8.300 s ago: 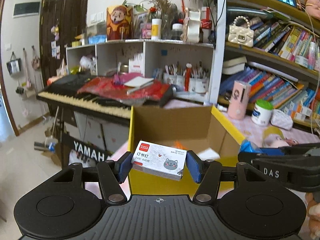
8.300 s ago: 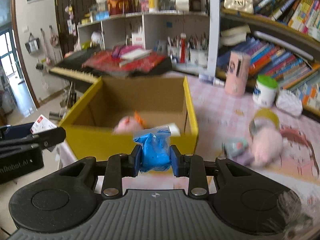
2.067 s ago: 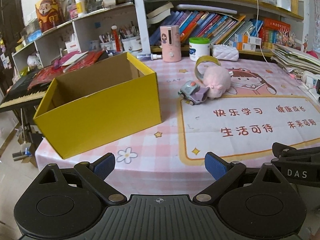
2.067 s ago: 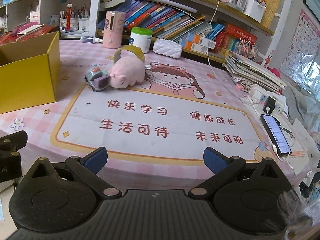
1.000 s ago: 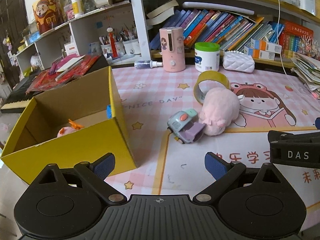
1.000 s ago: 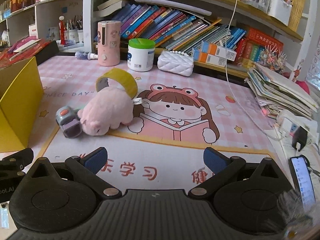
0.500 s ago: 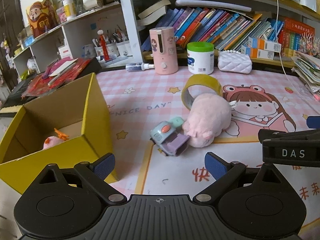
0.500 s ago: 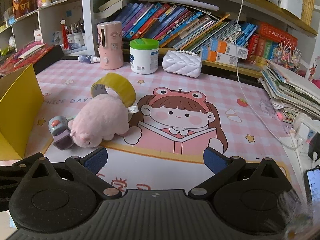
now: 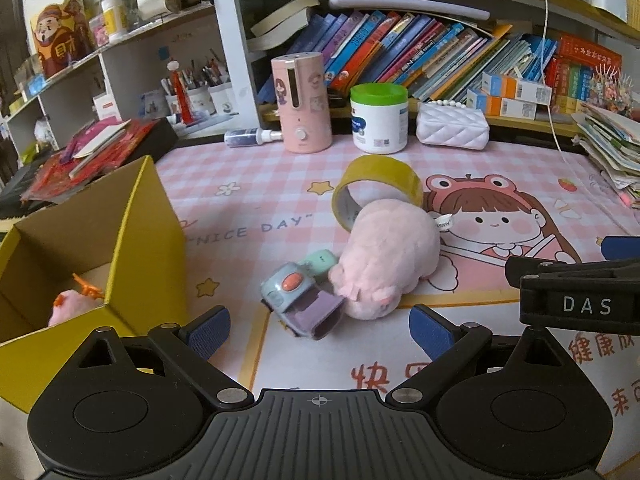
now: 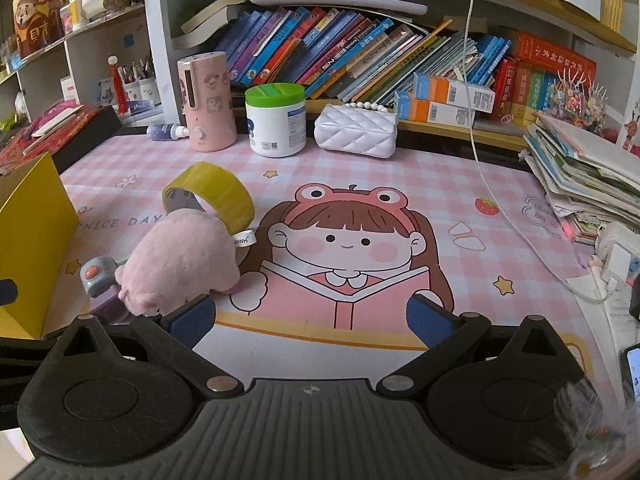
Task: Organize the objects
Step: 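Move the left tool toward the grey-purple toy stapler while the right tool approaches the pink plush pig, then grasp the toy stapler with the left tool while the right tool grasps the pink plush pig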
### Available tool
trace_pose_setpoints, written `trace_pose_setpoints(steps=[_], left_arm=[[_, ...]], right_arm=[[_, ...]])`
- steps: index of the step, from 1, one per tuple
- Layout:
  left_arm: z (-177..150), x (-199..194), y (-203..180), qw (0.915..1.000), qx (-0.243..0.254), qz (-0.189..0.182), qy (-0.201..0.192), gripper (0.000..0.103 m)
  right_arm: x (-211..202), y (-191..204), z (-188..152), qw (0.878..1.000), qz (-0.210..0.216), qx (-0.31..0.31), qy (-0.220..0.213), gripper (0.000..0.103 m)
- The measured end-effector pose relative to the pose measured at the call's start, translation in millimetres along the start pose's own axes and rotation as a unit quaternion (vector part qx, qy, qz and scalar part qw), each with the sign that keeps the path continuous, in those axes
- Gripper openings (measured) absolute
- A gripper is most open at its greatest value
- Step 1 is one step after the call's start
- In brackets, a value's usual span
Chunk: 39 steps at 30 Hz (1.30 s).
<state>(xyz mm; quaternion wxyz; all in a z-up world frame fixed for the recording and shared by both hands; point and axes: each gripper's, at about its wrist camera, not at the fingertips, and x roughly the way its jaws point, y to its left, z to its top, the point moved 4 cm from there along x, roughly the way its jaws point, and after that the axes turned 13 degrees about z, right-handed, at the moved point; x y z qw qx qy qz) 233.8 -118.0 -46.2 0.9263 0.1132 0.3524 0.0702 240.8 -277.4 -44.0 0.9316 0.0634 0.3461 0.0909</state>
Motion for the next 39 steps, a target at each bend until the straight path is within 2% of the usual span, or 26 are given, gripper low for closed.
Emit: trace_pose_setpoints(steps=[13,29,33,35,37,39], left_arm=[[2,10,-10,0.9998,-0.006,-0.019,0.008,0.098],[3,25,-18,0.9996,-0.01,-0.023,0.013,0.098],[4,35,-12,0.9994,-0.026,-0.005,0.021,0.097],[5,39,-7,0.9985,-0.038,0.007,0.04,0.096],[7,40,-2,0.9971,-0.053,0.001,0.054,0.095],[10,34,4,0.9959,-0.077,-0.014,0.046,0.09]], right_arm=[[5,-11,3,1.0,0.003,0.014,-0.001,0.102],[5,-18,5,1.0,0.002,0.018,-0.01,0.102],[4,-21,5,1.0,-0.001,0.02,-0.012,0.102],[4,-23,6,1.0,-0.003,0.02,-0.013,0.102],[4,-25,6,1.0,-0.006,0.021,-0.014,0.102],[4,-25,7,1.0,-0.008,0.023,-0.014,0.102]])
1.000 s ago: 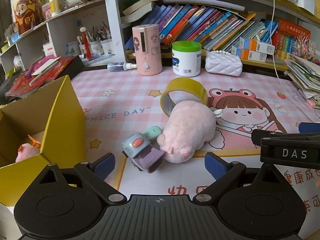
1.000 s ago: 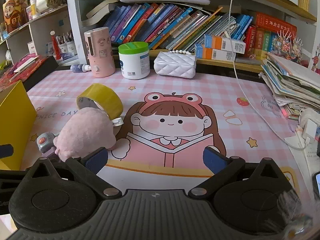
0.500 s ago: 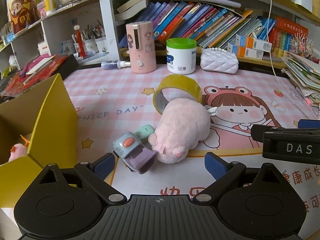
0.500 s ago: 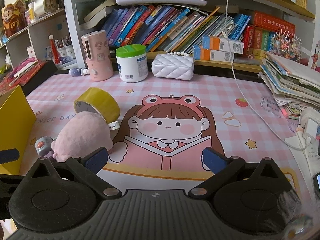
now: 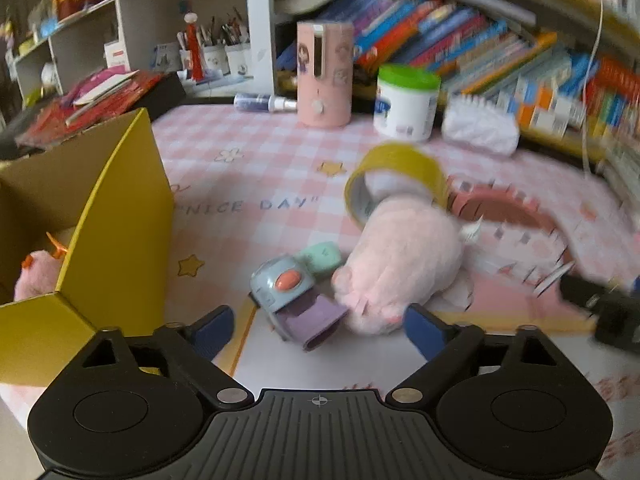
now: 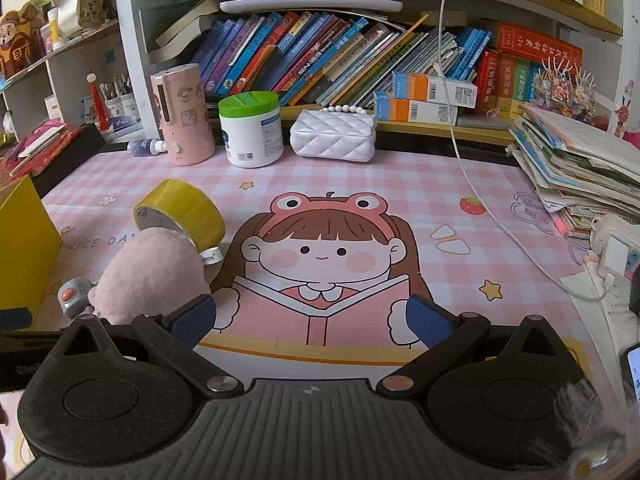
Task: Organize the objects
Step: 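Grasp the toy stapler with the left tool while the right tool grasps the pink plush pig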
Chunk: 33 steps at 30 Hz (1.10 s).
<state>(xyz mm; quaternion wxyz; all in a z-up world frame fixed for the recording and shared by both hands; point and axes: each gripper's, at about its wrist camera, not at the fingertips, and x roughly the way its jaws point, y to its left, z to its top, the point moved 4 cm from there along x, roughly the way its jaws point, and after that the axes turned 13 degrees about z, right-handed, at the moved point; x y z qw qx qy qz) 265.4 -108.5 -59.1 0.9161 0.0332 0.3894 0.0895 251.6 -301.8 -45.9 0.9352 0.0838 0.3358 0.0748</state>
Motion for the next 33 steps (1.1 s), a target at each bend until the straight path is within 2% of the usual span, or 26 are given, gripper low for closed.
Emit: trace_pose_setpoints(steps=[2,4,6,11,15,19,22,26,29,33], left_arm=[[6,-8,6,0.9993,-0.025,-0.004,-0.026,0.09],[11,-9,11,0.9982,-0.046,0.008,-0.039,0.09],[15,1,14,0.9975,-0.066,0.019,-0.02,0.089],[17,32,24,0.9922,-0.115,0.04,0.027,0.075],[11,50,31,0.9866,-0.144,0.046,0.059,0.07],[5,64,30,0.9846,-0.147,0.042,0.085,0.065],[5,66,27,0.9856,-0.147,0.018,0.082,0.046],[4,63,24,0.9884,-0.13,0.005,0.079,0.042],[2,56,30,0.987,-0.135,-0.007,0.088,0.038],[6,34,42,0.9897,-0.13,-0.02,0.056,0.038]], right_arm=[[0,0,0,1.0,0.001,-0.001,0.0,0.102],[1,0,1,1.0,0.003,-0.002,0.001,0.102],[2,1,1,1.0,0.003,-0.003,0.001,0.102],[4,3,2,1.0,0.007,-0.008,0.002,0.102],[6,4,1,1.0,0.006,-0.013,0.008,0.102],[7,4,1,1.0,0.004,-0.017,0.008,0.102],[8,5,1,1.0,0.006,-0.02,0.008,0.102],[11,6,0,1.0,0.008,-0.018,0.011,0.102],[13,10,0,1.0,0.013,-0.018,0.013,0.102],[19,19,2,0.999,0.026,-0.023,0.014,0.102]])
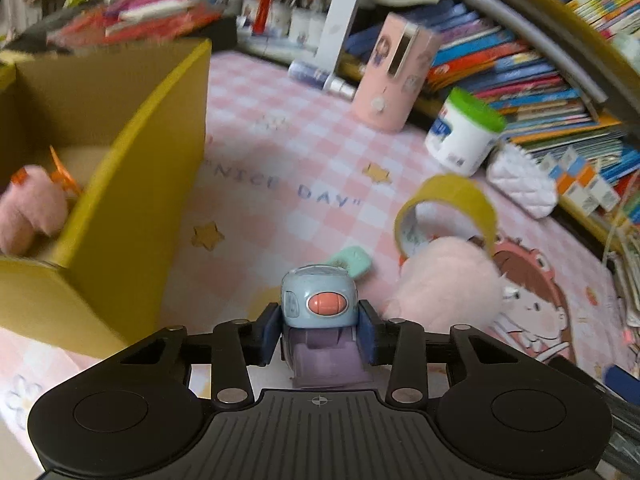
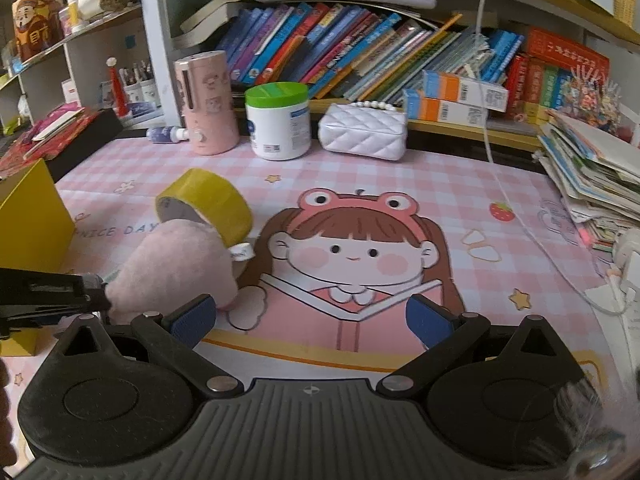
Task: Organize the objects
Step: 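Grasp the toy stapler with the left tool while the right tool grasps the pink plush pig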
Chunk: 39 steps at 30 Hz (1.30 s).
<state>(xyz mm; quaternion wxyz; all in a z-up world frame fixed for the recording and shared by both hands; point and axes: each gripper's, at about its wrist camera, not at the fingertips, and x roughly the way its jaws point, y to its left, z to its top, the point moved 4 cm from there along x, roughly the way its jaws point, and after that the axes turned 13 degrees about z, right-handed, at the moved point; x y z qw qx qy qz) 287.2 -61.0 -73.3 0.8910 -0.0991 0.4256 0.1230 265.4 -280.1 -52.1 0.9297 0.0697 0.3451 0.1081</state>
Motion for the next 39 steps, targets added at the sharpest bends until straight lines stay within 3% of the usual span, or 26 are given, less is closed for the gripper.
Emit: trace_pose_setpoints(steps=[8,12,19,23,27,30,39], left_arm=[[6,-45,17,0.9969,0.034,-0.007,-0.071,0.038],[3,-58,28,0.996,0.04,-0.005,-0.08,0.038],[-6,-75,49,0.9955,0.031,-0.006,-0.089,0.038],[-8,-78,57,0.9957,0.022,0.0,-0.09,0.038],[-10,-80,63,0.9959,0.013,0.0,-0.09,0.038],[-11,-81,64,0.9957,0.011,-0.01,-0.091,0.038],[-17,-85,73,0.9953,-0.004,-0.036,-0.09,0.038]], right_arm=[[27,15,15,0.997,0.048,0.056,0.004,0.103],[50,29,24,0.993,0.089,0.074,0.019,0.103],[90,50,19,0.989,0.113,0.075,0.064,0.102],[95,58,13,0.988,0.121,0.058,0.078,0.085],[82,62,13,0.988,0.129,0.05,0.069,0.054],[67,64,11,0.988,0.133,0.05,0.063,0.042],[10,68,-2,0.992,0.118,0.03,0.022,0.038]])
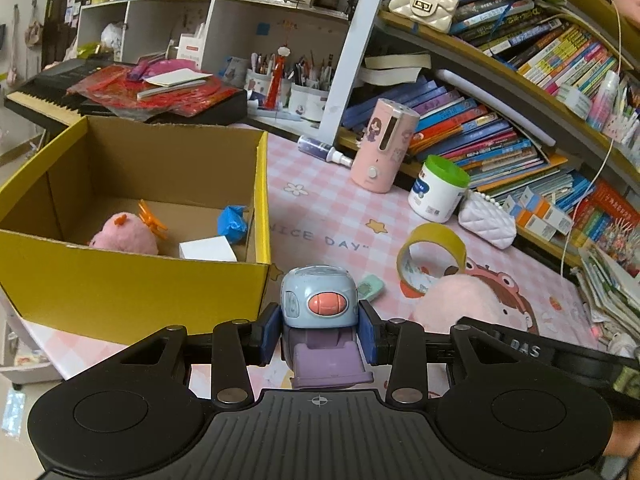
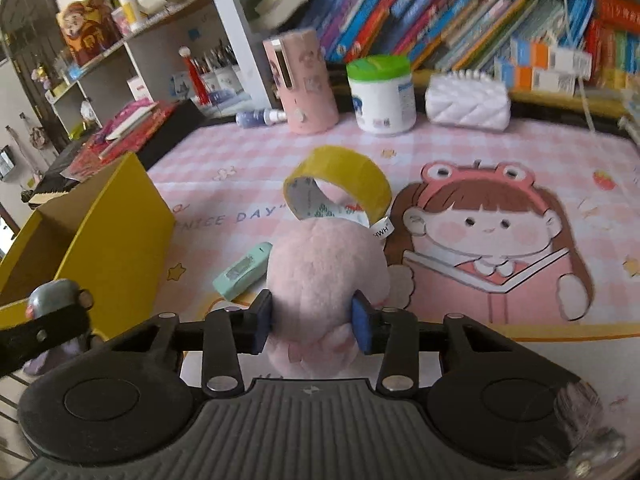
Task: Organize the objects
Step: 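Grasp the toy stapler with the left tool while the right tool grasps the pink plush pig, then lift and carry the toy stapler and pink pig toward the yellow box with both tools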
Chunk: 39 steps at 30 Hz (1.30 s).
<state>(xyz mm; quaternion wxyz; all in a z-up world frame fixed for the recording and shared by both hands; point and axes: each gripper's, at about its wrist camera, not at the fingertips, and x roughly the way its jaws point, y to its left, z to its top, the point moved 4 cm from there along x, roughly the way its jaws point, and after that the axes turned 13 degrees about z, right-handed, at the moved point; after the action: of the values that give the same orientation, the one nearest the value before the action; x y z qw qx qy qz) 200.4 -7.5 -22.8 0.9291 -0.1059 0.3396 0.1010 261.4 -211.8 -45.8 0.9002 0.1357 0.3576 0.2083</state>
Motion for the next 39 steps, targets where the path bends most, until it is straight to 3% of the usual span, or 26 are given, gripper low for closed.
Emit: trace_pose_setpoints(steps=[6,22,39], left_arm=[[-5,-8,4,0.9998,0.005,-0.02,-0.002,0.038],[-33,-37,62,0.9994,-0.008,-0.026,0.022,0.038],[-51,-79,138,0.9994,0.001,-0.029,0.018,0.038]], right_arm=[[-22,17,-5,0.999,-0.021,-0.038,-0.026,0.038],[-46,73,-51,0.998,-0.038,-0.049,-0.021,0.038],[-61,167,-114,0.998,0.0,-0.066,-0.002,0.038]])
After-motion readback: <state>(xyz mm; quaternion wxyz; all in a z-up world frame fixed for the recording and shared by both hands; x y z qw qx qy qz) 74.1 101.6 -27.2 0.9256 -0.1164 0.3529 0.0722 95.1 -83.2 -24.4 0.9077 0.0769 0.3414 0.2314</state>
